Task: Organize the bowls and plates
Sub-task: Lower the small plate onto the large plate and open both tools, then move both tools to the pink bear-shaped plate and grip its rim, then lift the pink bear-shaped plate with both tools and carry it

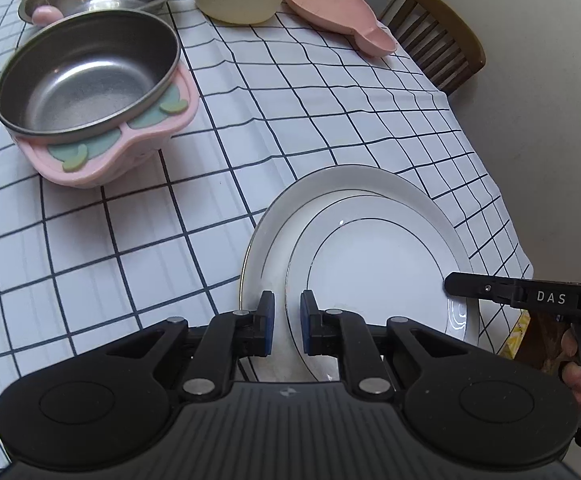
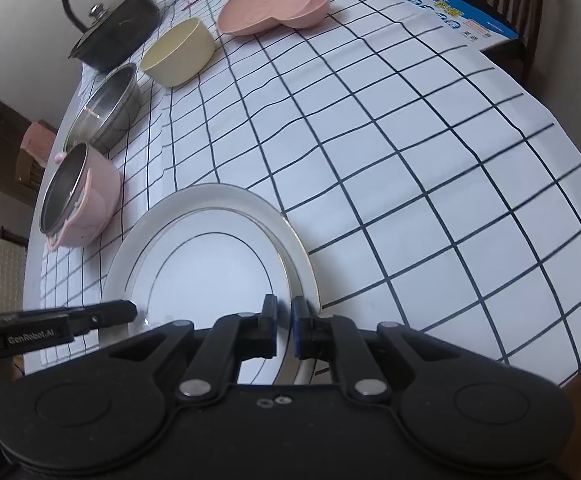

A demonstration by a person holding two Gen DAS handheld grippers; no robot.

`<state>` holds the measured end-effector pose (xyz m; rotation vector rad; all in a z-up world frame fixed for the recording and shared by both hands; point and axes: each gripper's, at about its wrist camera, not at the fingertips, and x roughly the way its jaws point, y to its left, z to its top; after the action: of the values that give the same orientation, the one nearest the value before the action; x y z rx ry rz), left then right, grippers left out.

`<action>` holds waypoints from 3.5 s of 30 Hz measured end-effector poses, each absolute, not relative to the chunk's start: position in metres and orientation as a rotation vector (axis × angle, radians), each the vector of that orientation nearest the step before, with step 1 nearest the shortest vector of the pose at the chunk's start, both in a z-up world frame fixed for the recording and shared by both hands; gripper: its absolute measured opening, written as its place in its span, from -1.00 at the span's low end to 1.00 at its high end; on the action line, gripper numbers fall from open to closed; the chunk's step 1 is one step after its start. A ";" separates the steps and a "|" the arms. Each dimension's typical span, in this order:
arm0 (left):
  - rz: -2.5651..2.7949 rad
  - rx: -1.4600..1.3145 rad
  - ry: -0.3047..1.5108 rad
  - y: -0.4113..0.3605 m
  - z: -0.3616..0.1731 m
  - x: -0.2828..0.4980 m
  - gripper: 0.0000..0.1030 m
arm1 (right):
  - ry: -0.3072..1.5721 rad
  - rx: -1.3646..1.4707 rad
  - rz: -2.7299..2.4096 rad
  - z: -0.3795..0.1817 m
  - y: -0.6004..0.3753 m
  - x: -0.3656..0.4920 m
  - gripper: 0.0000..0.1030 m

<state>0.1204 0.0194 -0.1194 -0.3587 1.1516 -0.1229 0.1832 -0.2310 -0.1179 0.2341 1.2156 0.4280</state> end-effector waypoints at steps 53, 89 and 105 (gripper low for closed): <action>-0.035 -0.029 0.714 -0.003 0.033 0.147 0.49 | 0.694 -0.001 0.246 0.033 -0.168 0.140 0.99; -0.007 0.005 0.933 0.012 -0.040 0.517 0.54 | 1.030 0.502 0.072 -0.085 -0.147 0.406 0.49; -0.016 0.023 0.991 0.024 -0.074 0.552 0.53 | 1.168 0.779 -0.086 -0.128 -0.137 0.453 -0.40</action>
<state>0.5520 0.0235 -0.0740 0.0228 0.9911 -0.0162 0.4534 -0.1374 -0.1282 0.7790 1.1678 -0.0857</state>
